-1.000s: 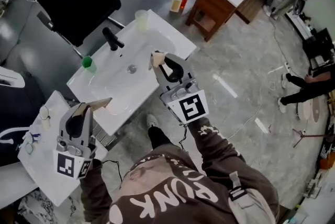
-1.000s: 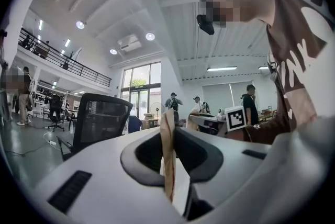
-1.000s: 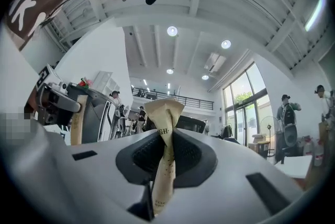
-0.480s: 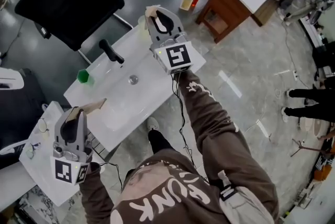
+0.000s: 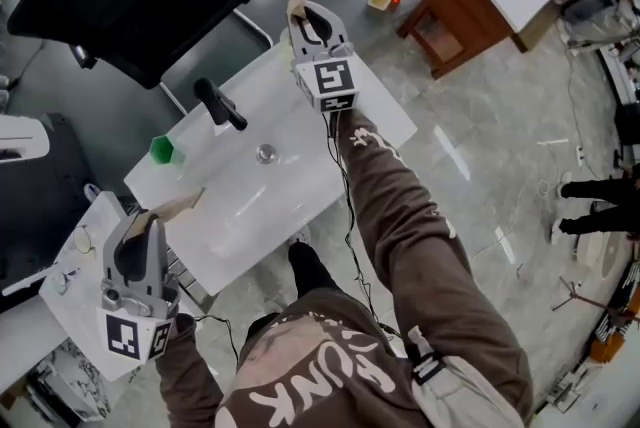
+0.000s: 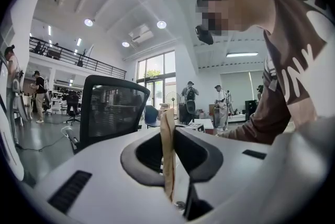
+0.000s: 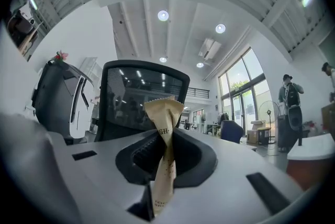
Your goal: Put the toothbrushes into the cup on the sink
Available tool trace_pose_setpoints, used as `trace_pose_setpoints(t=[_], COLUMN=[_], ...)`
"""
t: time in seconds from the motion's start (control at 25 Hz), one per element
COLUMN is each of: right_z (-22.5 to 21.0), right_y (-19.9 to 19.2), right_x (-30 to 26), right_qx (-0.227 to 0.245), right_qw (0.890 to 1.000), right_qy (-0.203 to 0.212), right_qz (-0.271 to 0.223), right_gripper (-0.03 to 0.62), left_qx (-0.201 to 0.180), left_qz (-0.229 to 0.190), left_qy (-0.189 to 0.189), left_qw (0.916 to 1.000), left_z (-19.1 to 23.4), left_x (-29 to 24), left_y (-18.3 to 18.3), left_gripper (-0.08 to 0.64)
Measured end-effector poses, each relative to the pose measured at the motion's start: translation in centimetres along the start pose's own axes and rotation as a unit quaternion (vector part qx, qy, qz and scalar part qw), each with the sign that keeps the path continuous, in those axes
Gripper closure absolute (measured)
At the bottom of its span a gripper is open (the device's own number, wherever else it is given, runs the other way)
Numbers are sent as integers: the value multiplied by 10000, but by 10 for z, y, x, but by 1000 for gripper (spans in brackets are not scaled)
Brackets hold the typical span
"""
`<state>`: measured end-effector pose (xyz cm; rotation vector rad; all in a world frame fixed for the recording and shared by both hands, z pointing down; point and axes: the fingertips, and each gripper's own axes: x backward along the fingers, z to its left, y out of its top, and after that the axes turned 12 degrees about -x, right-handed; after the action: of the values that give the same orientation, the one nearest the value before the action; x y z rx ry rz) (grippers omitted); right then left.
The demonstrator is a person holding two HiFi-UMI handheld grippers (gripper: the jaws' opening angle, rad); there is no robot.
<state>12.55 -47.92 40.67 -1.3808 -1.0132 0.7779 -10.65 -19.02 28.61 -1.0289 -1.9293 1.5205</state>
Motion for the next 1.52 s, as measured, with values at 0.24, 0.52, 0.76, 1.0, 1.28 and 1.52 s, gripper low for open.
trace_pose_setpoints(t=[0.24, 0.52, 0.76, 1.0, 1.28, 1.52], right_z=[-15, -18, -21, -22, -11, -20], right_y=[-35, -73, -89, -80, -17, -27], right_x=[-9, -14, -16, -8, 19, 9], right_qx=[-74, -72, -26, -61, 80, 287], right_qw=[9997, 9991, 9987, 9991, 9997, 9995], right_qy=[-193, -234, -284, -232, 82, -58], right_qz=[105, 347, 433, 362, -238, -101], right_gripper=[548, 546, 535, 487, 351, 382], left_qx=[-3, -20, 18, -13, -253, -400], left_qz=[137, 244, 282, 218, 139, 105], left_qy=[31, 75, 48, 51, 225, 598], left_qw=[9999, 9997, 9996, 9997, 9993, 9974], left_z=[4, 11, 16, 20, 45, 77], left_x=[-8, -15, -22, -26, -24, -16], left_y=[-6, -12, -18, -14, -7, -3], left_gripper=[508, 508, 508, 508, 508, 508])
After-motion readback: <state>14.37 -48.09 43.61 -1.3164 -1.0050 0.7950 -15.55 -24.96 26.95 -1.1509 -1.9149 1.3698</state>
